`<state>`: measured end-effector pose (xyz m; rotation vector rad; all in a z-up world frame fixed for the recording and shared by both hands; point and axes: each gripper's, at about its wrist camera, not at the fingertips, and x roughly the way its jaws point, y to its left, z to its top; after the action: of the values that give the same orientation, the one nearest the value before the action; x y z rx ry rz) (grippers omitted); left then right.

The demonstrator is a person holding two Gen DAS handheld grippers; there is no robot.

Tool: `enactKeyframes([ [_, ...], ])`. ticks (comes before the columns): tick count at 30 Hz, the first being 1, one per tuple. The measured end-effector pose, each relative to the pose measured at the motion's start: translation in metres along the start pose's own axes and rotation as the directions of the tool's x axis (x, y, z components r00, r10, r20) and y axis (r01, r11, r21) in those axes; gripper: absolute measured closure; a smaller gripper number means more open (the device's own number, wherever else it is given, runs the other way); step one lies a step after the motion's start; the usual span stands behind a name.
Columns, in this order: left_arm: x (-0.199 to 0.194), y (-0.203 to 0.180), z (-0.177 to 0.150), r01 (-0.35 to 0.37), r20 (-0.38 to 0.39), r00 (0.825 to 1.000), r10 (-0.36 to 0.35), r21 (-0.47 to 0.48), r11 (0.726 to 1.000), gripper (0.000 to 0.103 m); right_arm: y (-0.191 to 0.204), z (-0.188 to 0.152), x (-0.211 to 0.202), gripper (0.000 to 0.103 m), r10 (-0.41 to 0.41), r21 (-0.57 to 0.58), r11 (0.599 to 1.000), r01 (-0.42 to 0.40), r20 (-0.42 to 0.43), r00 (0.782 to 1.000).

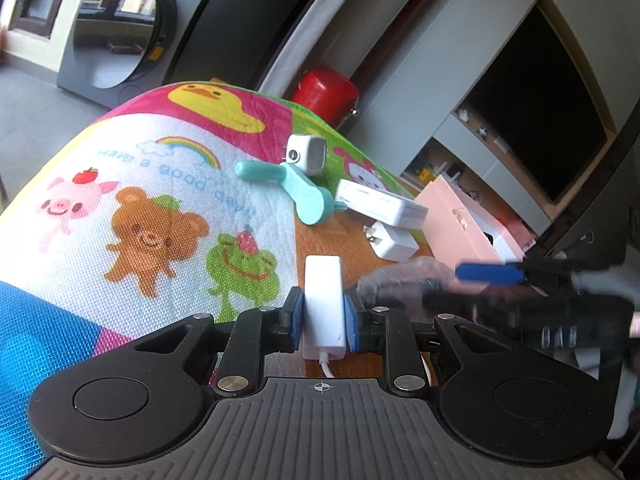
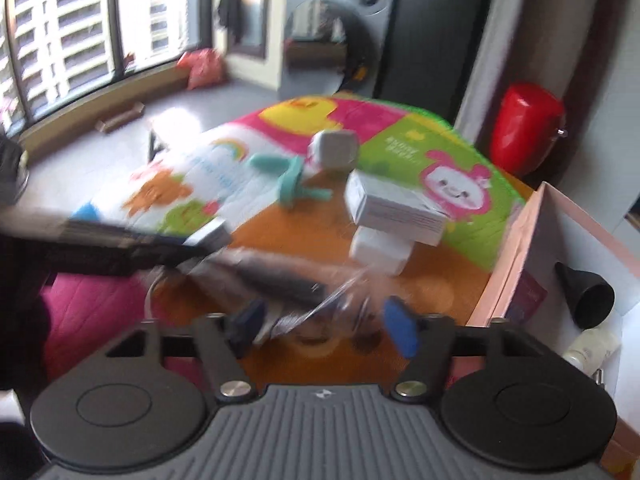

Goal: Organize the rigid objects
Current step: 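Grasp the small white card box with the right tool while the left tool holds the charger, then carry the white charger and card box toward the pink box with both tools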

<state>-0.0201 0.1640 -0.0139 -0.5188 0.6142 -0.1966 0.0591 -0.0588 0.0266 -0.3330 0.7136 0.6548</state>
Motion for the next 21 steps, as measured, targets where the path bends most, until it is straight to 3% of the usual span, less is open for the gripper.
enactKeyframes([
  [3,0.000,-0.002,-0.001,-0.006,0.001,1.000,0.006,0.006,1.000,0.078,-0.007,0.019,-0.002,0.033,-0.021,0.029,0.999,0.019,0.087,0.996],
  [5,0.000,-0.003,-0.001,-0.008,0.002,1.000,0.008,0.009,1.000,0.078,-0.010,0.036,0.003,0.027,-0.044,0.036,0.999,0.039,0.120,0.992],
  [6,0.000,-0.002,-0.001,-0.008,0.002,1.000,0.008,0.009,1.000,0.078,-0.012,0.044,0.011,0.020,-0.047,0.047,0.998,0.042,0.113,0.992],
  [12,-0.002,-0.001,-0.001,-0.001,0.003,1.000,0.001,-0.003,1.000,0.078,-0.032,0.076,0.079,0.019,-0.109,0.157,0.981,0.113,-0.035,0.993],
  [21,-0.002,0.002,-0.002,0.010,0.004,1.000,-0.010,-0.026,1.000,0.078,-0.040,0.067,0.111,0.019,-0.185,0.206,0.956,0.209,-0.128,0.974],
])
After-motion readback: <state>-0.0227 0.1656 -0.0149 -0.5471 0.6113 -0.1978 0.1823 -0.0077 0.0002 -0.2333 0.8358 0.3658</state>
